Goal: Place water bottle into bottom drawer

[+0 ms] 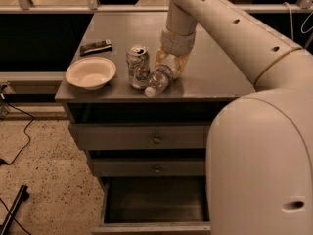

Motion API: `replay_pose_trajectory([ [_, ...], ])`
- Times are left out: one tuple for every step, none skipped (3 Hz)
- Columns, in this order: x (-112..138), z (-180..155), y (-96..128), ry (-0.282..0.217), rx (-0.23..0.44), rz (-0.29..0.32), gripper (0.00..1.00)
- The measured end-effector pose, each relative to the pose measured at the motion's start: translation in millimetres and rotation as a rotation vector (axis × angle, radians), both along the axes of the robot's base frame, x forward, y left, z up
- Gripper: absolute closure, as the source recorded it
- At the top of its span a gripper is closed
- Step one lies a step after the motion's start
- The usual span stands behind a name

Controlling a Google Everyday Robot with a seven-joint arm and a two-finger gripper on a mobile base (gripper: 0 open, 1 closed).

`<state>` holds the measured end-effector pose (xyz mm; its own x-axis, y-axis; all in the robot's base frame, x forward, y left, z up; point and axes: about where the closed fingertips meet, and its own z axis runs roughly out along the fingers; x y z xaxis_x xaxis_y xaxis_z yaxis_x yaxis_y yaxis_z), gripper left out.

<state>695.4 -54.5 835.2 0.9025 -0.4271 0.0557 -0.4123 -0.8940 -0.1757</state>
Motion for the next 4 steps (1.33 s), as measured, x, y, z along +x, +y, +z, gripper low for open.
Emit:
replay_pose_trajectory([
  [-17,32,-50,0.012,0.005,-0.099,1.00],
  [-44,59,-98,0.024,0.010,-0.222,1.00],
  [-81,72,-134,0.050,0.050,-0.388,1.00],
  [-128,98,-162,-0.024,0.104,-0.596,1.00],
])
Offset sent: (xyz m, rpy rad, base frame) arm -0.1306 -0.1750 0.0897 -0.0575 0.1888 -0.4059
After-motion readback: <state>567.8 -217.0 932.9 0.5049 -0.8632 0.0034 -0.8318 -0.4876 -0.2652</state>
